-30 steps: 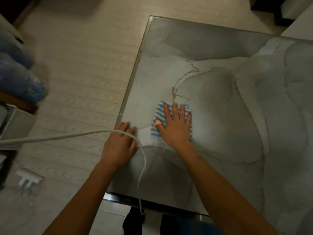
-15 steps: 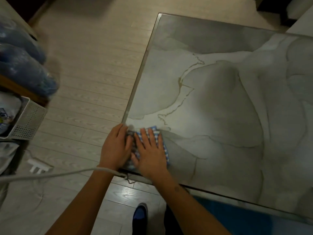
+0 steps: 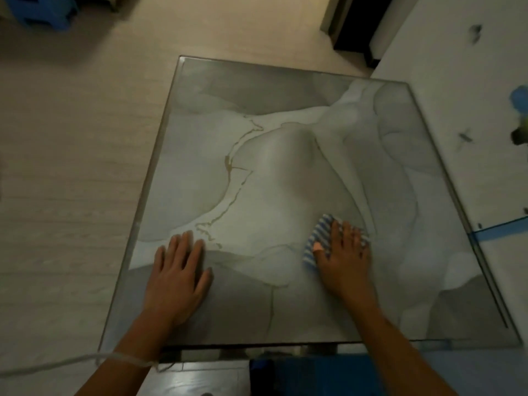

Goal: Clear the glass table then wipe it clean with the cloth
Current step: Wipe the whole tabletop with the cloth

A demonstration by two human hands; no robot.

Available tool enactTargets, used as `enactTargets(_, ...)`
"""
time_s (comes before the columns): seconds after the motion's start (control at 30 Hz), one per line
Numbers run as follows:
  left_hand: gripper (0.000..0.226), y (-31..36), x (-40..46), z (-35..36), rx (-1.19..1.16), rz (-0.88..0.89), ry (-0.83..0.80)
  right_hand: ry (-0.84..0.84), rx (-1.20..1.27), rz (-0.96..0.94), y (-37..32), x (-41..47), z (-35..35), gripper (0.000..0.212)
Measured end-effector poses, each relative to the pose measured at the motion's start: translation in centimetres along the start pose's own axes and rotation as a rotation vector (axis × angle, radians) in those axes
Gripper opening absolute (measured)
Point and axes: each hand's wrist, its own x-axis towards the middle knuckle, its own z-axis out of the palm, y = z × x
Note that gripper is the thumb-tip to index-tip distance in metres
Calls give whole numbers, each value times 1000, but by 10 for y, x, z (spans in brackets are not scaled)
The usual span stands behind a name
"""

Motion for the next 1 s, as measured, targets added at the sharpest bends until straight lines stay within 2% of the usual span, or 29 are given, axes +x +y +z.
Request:
enactTargets(0.07, 74, 14, 26, 6, 33, 27, 2, 1, -24, 53, 26, 38, -6, 82)
enactTargets(0.27, 81, 47, 99, -4, 84, 63, 13, 55, 5, 100, 49, 112, -17, 81)
enactTargets(0.4, 84, 77, 170, -20, 89, 80, 22, 23, 37, 86, 67, 181, -29, 80)
enactTargets(0.6, 90, 82, 263, -34, 92, 32, 26, 5, 19, 59, 71, 254, -39, 80)
enactTargets(0.83, 81, 84, 276, -27, 83, 8, 71, 86, 4, 94, 42, 351, -41, 74)
enactTargets(1.0, 81, 81, 283, -28, 107, -14, 60, 54, 38, 45, -13, 411, -44, 77)
